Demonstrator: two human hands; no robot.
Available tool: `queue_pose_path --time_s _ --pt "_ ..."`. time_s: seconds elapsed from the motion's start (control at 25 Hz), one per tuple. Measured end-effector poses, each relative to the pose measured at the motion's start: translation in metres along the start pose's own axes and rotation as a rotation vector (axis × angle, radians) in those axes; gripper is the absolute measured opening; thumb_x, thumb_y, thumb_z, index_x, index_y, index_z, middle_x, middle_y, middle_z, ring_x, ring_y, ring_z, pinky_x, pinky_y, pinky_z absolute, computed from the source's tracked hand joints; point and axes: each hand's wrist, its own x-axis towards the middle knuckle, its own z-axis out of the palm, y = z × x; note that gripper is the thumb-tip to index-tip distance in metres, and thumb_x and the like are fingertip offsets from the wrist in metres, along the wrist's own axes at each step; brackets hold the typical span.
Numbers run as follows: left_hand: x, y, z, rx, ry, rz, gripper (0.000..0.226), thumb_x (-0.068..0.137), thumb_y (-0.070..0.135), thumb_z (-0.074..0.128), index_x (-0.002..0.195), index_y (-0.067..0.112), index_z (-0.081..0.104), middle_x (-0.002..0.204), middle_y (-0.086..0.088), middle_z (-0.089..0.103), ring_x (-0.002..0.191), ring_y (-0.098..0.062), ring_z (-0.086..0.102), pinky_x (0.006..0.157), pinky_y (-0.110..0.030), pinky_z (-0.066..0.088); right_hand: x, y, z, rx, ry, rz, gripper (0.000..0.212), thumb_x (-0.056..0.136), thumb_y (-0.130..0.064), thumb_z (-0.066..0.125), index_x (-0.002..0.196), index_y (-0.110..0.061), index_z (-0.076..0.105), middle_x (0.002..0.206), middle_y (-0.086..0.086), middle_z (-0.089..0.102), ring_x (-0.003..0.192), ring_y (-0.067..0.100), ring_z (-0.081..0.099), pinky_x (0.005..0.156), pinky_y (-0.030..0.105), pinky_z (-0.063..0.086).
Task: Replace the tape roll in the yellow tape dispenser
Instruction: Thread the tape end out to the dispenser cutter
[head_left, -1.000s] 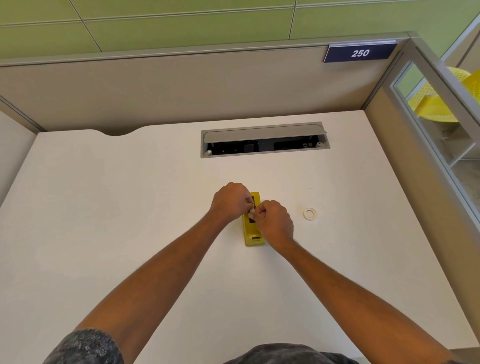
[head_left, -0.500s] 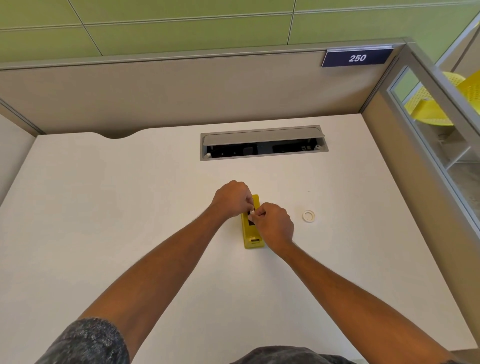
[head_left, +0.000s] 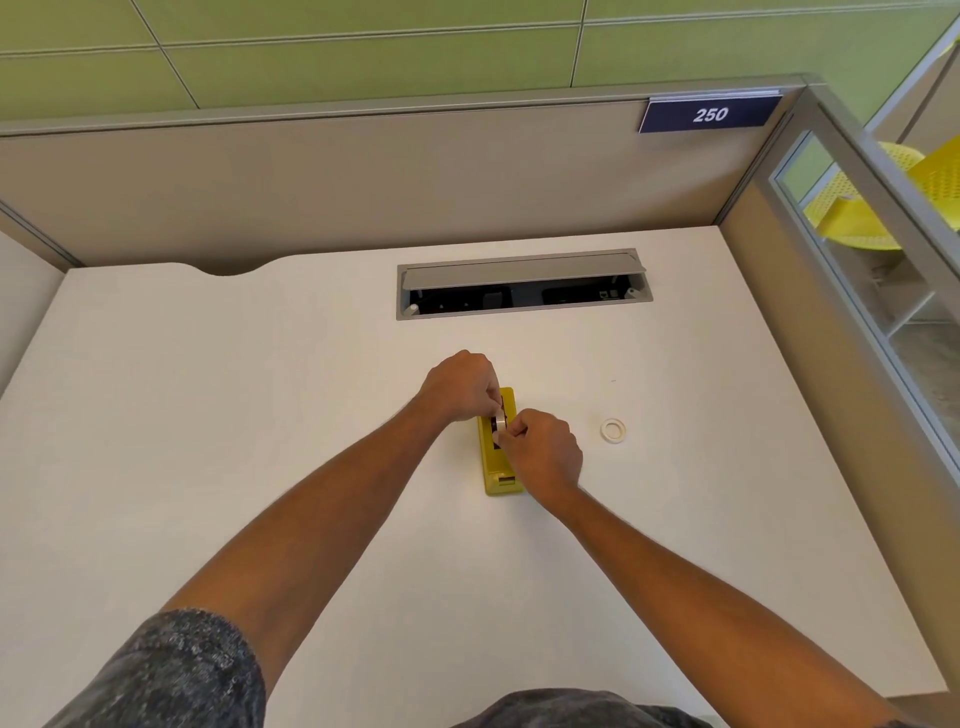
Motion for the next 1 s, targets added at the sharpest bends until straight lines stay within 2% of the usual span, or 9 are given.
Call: queue_pose_path --time_s 0.2,0.32,0.4,0.52,0.72,0.92,1.0 --pt "0.004 0.001 -0.005 0.031 -0.051 0.022 0.018 0.088 0.034 0.089 0.099 0.02 0.09 0.091 0.004 0.083 0.086 -0.013 0.071 0.072 -0.03 0.054 0.001 -0.002 -0.001 0.014 0.008 0.015 0.022 0.092 -0.049 0.078 0.091 -0.027 0.075 0.09 -0.009 0.076 0.078 0.018 0.069 0.061 0.027 0.044" --pt "0.005 0.007 -0.005 0.073 -0.076 0.045 0.013 0.086 0.03 0.089 0.095 0.02 0.09 0.077 0.01 0.073 0.082 -0.013 0.069 0.069 -0.03 0.052 0.001 -0.004 -0.001 0.012 0.01 -0.001 0.022 0.094 -0.05 0.076 0.095 -0.028 0.075 0.092 -0.009 0.077 0.08 0.017 0.07 0.063 0.027 0.044" --pt "0.006 0.011 -0.007 0.106 -0.111 0.059 0.011 0.085 0.026 0.089 0.093 0.019 0.089 0.071 0.013 0.067 0.081 -0.014 0.069 0.07 -0.031 0.055 0.002 -0.003 -0.001 0.031 0.002 0.003 0.021 0.094 -0.049 0.077 0.095 -0.028 0.076 0.093 -0.008 0.078 0.082 0.018 0.071 0.066 0.028 0.047" --pt "0.009 0.015 -0.01 0.141 -0.141 0.079 0.014 0.084 0.026 0.09 0.094 0.017 0.089 0.071 0.012 0.066 0.082 -0.014 0.068 0.074 -0.032 0.059 0.002 -0.002 0.0 0.082 -0.008 0.022 0.019 0.092 -0.047 0.078 0.092 -0.029 0.075 0.091 -0.009 0.078 0.081 0.017 0.071 0.065 0.027 0.047" --pt "0.018 0.013 -0.015 0.089 -0.172 0.077 0.015 0.084 0.024 0.092 0.094 0.014 0.089 0.072 0.012 0.067 0.082 -0.012 0.068 0.071 -0.027 0.049 0.0 0.002 0.001 0.138 0.0 0.012 0.019 0.092 -0.048 0.08 0.087 -0.033 0.07 0.088 -0.012 0.075 0.077 0.012 0.069 0.06 0.024 0.046" --pt "0.019 0.01 -0.012 0.057 -0.179 0.063 0.01 0.083 0.021 0.092 0.089 0.016 0.087 0.071 0.012 0.068 0.072 -0.008 0.064 0.06 -0.021 0.043 0.003 0.001 0.0 0.135 -0.003 0.04 0.026 0.086 -0.056 0.081 0.088 -0.032 0.074 0.084 -0.014 0.075 0.077 0.012 0.07 0.064 0.028 0.049" --pt "0.019 0.011 -0.012 0.059 -0.177 0.064 0.009 0.082 0.021 0.092 0.087 0.016 0.087 0.07 0.012 0.067 0.067 -0.007 0.061 0.058 -0.021 0.041 0.004 -0.002 0.0 0.079 0.016 0.029 0.027 0.089 -0.056 0.078 0.091 -0.03 0.077 0.082 -0.013 0.073 0.076 0.015 0.07 0.062 0.027 0.047"
